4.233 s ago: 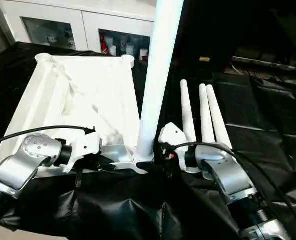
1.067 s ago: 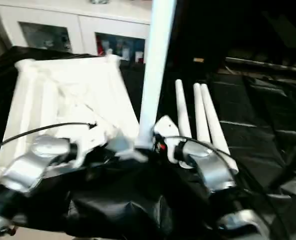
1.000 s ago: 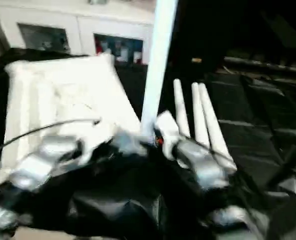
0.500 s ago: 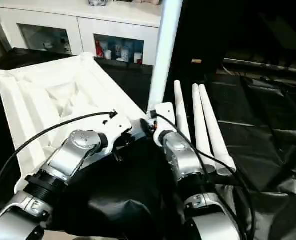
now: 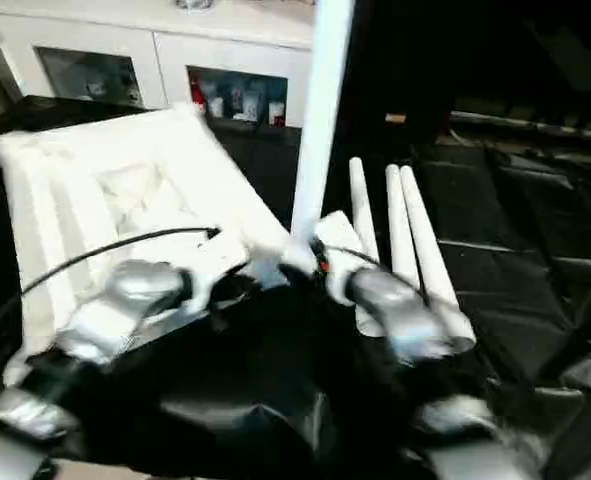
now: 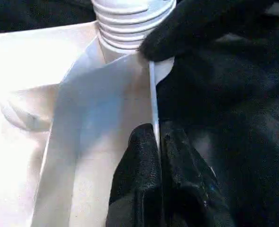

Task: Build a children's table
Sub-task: Insert table leg to table base, then rotate leg to tighten

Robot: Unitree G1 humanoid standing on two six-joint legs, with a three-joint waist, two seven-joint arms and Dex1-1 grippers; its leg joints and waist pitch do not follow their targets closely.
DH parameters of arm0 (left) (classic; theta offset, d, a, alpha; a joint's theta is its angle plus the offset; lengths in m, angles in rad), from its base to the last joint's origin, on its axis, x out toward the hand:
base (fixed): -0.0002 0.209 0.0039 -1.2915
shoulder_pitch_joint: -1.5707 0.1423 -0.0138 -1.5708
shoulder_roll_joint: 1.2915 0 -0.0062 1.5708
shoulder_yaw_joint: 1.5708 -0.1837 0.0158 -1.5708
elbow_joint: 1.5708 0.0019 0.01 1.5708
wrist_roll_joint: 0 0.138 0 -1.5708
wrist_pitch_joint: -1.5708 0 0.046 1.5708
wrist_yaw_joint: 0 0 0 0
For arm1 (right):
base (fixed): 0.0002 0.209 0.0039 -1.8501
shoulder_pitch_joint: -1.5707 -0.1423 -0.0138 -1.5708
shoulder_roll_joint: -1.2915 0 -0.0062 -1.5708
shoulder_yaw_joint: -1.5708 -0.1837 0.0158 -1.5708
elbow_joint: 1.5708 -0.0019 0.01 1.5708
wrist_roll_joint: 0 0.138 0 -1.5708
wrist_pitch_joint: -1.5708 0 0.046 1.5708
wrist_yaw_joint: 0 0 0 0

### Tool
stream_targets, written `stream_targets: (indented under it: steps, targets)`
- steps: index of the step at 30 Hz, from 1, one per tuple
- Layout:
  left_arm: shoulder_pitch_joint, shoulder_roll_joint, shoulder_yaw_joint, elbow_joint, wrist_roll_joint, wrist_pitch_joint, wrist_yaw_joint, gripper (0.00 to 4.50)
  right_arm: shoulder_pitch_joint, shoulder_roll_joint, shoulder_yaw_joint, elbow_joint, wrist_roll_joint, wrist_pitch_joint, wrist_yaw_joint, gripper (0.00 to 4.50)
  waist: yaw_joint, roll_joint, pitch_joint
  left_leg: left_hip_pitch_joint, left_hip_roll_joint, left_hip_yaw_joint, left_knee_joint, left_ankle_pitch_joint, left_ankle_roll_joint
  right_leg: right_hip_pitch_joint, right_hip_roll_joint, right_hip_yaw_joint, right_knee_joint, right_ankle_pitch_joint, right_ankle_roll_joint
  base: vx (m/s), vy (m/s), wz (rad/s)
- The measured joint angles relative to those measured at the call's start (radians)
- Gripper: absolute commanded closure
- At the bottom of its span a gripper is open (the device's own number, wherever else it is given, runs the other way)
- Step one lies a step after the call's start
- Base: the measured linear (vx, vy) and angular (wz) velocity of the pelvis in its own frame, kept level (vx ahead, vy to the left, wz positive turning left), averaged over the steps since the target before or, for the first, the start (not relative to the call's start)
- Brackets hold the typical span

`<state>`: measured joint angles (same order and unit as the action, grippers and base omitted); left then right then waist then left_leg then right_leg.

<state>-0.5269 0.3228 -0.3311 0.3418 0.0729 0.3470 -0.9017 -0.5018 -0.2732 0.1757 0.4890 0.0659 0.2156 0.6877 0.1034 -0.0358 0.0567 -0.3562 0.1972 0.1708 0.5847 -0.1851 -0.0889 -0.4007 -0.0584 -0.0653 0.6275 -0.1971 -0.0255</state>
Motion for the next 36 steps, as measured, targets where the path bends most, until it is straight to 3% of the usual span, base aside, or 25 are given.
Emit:
stream_targets:
  steps: [7,14,26,33,36]
  targets:
    - [0.049,0.077,-0.003,-0.063,-0.041,-0.04,-0.144,4.5,0.04,-0.073,0.05,-0.089,0.006,0.0,0.162,0.61,0.007,0.0,0.0,-0.001,0.0,0.0,0.001,0.0,0.0,0.0,0.0,0.0,-0.001,0.0,0.0,0.0,0.0,0.0]
    - [0.078,0.113,-0.004,-0.1,-0.061,-0.051,-0.202,4.5,0.072,-0.1,0.063,-0.138,0.033,0.004,0.245,0.61,0.012,0.0,0.0,-0.002,0.0,0.0,0.001,0.0,0.0,0.0,0.0,0.0,-0.002,-0.001,0.001,0.0,0.0,0.0]
    - [0.078,0.116,-0.004,-0.101,-0.063,-0.054,-0.209,4.5,0.078,-0.106,0.063,-0.163,0.05,0.023,0.281,1.6,0.013,0.0,0.0,-0.002,0.0,0.0,0.001,0.0,0.0,0.0,0.0,0.0,-0.002,-0.001,0.001,0.0,0.0,0.0]
    - [0.079,0.114,-0.004,-0.098,-0.058,-0.055,-0.2,4.5,0.099,-0.086,0.044,-0.165,0.059,0.025,0.258,1.74,0.013,0.0,0.0,-0.002,0.0,0.0,0.001,0.0,0.0,0.0,0.0,0.0,-0.002,-0.001,0.001,0.0,0.0,0.0]
    - [0.05,0.07,-0.003,-0.051,-0.026,-0.054,-0.12,4.5,0.091,-0.017,-0.001,-0.109,0.055,0.02,0.134,1.75,0.009,-0.001,0.0,0.001,0.0,0.0,0.002,0.0,0.0,0.002,0.0,0.0,-0.001,0.001,0.0,0.0,0.0,0.0]
